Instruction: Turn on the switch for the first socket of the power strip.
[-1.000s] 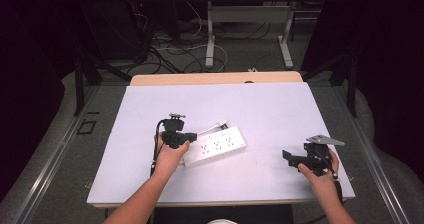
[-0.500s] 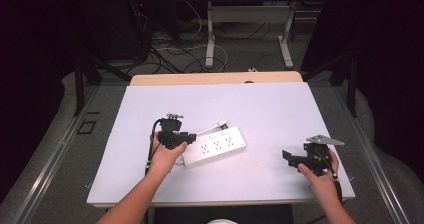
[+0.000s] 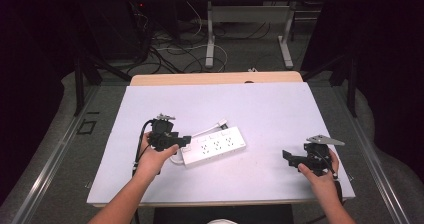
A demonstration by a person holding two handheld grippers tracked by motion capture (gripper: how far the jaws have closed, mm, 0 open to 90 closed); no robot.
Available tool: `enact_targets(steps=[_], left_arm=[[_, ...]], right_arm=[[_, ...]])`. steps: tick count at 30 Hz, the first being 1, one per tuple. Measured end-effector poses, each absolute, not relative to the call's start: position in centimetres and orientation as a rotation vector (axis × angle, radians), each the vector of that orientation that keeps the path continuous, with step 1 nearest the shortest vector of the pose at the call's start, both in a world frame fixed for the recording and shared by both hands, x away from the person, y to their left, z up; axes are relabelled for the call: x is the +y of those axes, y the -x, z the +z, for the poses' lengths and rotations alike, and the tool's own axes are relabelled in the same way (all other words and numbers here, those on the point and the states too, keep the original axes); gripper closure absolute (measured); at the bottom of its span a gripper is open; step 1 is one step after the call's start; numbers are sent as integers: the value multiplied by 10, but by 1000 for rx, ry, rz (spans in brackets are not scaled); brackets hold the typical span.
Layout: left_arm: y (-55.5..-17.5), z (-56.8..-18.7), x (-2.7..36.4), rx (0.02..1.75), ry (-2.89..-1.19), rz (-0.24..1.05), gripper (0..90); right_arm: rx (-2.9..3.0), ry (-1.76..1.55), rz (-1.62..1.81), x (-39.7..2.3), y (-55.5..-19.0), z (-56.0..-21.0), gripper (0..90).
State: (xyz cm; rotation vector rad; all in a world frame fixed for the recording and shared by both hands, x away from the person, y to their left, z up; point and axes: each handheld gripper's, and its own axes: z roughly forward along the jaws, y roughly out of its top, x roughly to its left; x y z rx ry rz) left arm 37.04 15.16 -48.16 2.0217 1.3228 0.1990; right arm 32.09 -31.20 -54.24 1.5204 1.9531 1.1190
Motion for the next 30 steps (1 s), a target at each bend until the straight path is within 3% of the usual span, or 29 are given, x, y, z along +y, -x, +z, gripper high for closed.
enact_targets(steps=[19, 30], left_arm=[[-362, -481, 197, 1345, -1914, 298, 253], [-357, -487, 221, 1388, -1824, 253, 19]], right_arm=[[1953, -1523, 1114, -312, -321, -543, 84], [1962, -1522, 1113, -312, -320, -542, 85]])
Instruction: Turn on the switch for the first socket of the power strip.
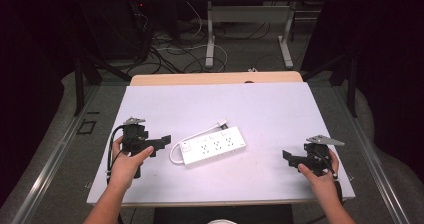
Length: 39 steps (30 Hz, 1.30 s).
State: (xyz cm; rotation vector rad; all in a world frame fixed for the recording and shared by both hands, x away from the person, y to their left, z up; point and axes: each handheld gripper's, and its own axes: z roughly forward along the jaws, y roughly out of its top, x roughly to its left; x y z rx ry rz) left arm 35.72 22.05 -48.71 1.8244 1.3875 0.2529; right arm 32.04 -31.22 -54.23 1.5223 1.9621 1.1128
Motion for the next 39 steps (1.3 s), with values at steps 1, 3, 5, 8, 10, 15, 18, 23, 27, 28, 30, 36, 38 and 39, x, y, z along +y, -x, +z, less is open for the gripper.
enact_targets(steps=[1, 3, 5, 8, 10, 15, 18, 23, 27, 28, 30, 36, 38, 39], left_arm=[[-357, -488, 223, 1385, -1812, 258, 4], [-355, -490, 227, 1384, -1804, 264, 2], [-354, -491, 231, 1385, -1800, 265, 2], [-352, -495, 238, 1372, -1789, 271, 2], [-350, -497, 241, 1374, -1781, 279, 4], [-347, -503, 251, 1394, -1770, 280, 6], [-344, -506, 256, 1410, -1769, 289, 6], [-340, -512, 265, 1423, -1757, 296, 6], [-337, -517, 270, 1432, -1748, 311, 7], [-337, -518, 271, 1433, -1749, 315, 7], [-337, -520, 273, 1431, -1756, 330, 7], [-336, -528, 275, 1440, -1746, 357, 7], [-336, -530, 276, 1442, -1752, 367, 7], [-335, -531, 276, 1446, -1755, 368, 7]], right_arm=[[1962, -1522, 1113, -312, -320, -542, 85], [1962, -1523, 1112, -312, -320, -542, 85], [1962, -1522, 1111, -312, -320, -542, 85], [1962, -1523, 1112, -312, -320, -542, 84], [1962, -1524, 1112, -312, -320, -542, 85], [1959, -1531, 1110, -311, -320, -542, 85], [1959, -1534, 1111, -310, -320, -542, 85], [1958, -1536, 1110, -311, -320, -542, 84], [1957, -1533, 1112, -310, -320, -542, 85], [1958, -1533, 1112, -310, -320, -542, 85], [1958, -1533, 1112, -310, -320, -542, 84], [1959, -1533, 1111, -310, -320, -542, 85], [1960, -1527, 1111, -311, -320, -542, 84], [1962, -1524, 1110, -311, -320, -542, 85]])
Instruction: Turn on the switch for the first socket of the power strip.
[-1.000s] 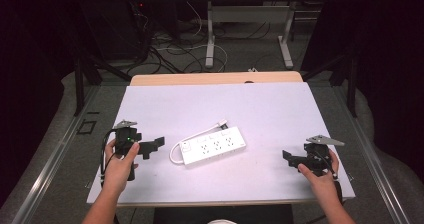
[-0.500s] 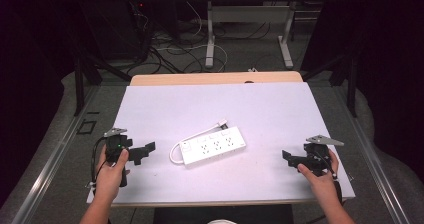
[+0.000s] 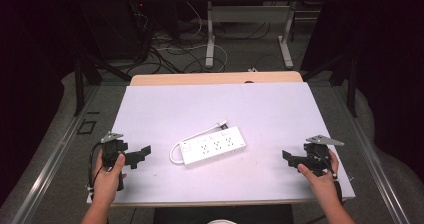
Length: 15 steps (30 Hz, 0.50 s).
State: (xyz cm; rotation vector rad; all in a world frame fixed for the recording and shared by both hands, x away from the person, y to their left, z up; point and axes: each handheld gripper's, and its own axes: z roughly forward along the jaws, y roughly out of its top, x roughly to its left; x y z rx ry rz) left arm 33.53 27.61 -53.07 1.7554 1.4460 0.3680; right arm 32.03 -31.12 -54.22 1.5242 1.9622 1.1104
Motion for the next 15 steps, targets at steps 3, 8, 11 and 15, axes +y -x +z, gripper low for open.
enact_targets(steps=[3, 8, 11, 15], left_arm=[[-335, -534, 278, 1448, -1755, 380, 7], [-335, -539, 280, 1466, -1761, 399, 8], [-335, -542, 281, 1469, -1760, 399, 10], [-335, -545, 282, 1476, -1762, 394, 13]], right_arm=[[1962, -1523, 1111, -311, -320, -542, 84], [1963, -1521, 1111, -312, -320, -542, 85], [1962, -1520, 1109, -313, -320, -542, 85], [1953, -1511, 1107, -313, -320, -542, 85]])
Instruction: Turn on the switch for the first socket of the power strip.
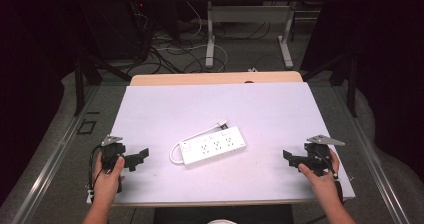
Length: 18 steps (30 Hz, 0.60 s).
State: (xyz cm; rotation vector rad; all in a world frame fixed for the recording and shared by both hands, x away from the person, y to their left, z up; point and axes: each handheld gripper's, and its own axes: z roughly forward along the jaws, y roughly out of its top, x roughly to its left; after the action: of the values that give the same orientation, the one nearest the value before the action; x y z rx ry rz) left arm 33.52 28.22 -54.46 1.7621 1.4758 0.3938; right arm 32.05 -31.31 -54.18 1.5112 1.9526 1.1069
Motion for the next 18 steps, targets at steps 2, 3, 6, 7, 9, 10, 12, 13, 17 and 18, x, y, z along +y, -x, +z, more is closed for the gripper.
enact_targets(steps=[2, 3, 6, 7, 9, 10, 12, 13, 17, 18], left_arm=[[-335, -545, 283, 1478, -1774, 390, 15], [-335, -546, 283, 1474, -1774, 392, 16], [-335, -548, 283, 1481, -1780, 387, 20], [-335, -549, 284, 1475, -1786, 396, 21], [-334, -550, 285, 1482, -1791, 390, 23], [-334, -551, 285, 1485, -1785, 392, 24], [-334, -552, 285, 1490, -1778, 382, 26], [-334, -552, 285, 1492, -1778, 381, 27], [-334, -554, 285, 1493, -1778, 385, 29], [-335, -554, 285, 1495, -1775, 384, 29]], right_arm=[[1950, -1513, 1107, -313, -320, -541, 85], [1959, -1511, 1108, -314, -320, -541, 85], [1949, -1509, 1109, -313, -320, -541, 84], [1957, -1509, 1110, -314, -320, -541, 85], [1955, -1518, 1111, -313, -320, -540, 85], [1950, -1514, 1109, -313, -320, -541, 84], [1947, -1519, 1111, -313, -320, -541, 85], [1950, -1509, 1109, -313, -320, -541, 84], [1950, -1509, 1108, -313, -321, -541, 84], [1951, -1508, 1107, -313, -321, -541, 85]])
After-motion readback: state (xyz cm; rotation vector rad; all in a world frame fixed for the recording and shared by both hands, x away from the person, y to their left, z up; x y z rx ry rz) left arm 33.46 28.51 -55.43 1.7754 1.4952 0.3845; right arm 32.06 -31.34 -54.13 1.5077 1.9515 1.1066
